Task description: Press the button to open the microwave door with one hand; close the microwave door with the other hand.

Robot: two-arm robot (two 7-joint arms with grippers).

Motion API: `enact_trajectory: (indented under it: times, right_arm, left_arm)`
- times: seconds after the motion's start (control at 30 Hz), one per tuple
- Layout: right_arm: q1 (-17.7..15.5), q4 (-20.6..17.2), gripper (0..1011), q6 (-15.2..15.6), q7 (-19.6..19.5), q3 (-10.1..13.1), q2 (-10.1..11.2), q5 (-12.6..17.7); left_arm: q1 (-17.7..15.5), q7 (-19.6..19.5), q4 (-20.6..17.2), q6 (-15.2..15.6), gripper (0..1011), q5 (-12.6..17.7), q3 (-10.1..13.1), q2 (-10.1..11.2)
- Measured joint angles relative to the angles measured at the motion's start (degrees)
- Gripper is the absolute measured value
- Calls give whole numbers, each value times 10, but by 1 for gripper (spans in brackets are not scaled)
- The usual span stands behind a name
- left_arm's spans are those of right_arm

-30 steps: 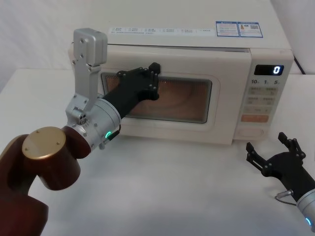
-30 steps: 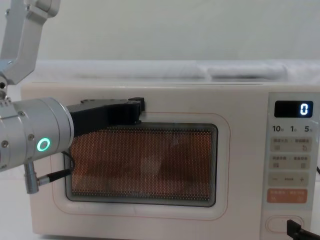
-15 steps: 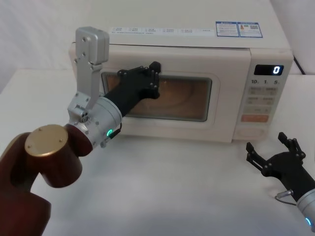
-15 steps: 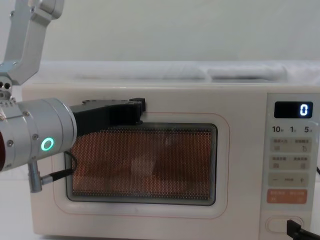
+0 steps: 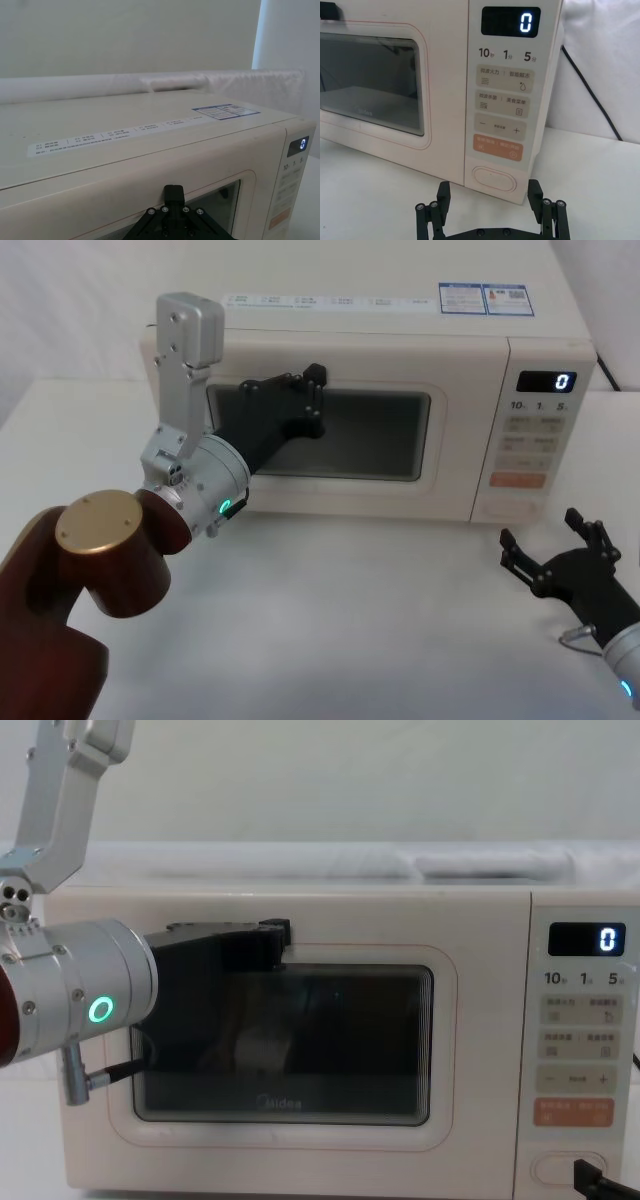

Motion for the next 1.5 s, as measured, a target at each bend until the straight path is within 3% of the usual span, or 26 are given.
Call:
enact_trajectory:
  times: [0.3,0.73,0.9,1.1,1.5]
  right_arm:
    - [0,0,1000,0,0,0,0,0]
    - [0,0,1000,0,0,0,0,0]
    - [0,0,1000,0,0,0,0,0]
    - [0,0,1000,0,0,0,0,0]
    - [0,0,1000,0,0,0,0,0]
  left_arm:
    - [8,5,-8,-1,0,-1,-6,-4]
    - [70,30,-80,10,15,-17,-31,5]
    - [109,48,-110,0,128,-10,-44,7]
    - [154,59,-140,-13,352,9,-64,14]
    - [222,73,-125,-62,759,40,-103,11]
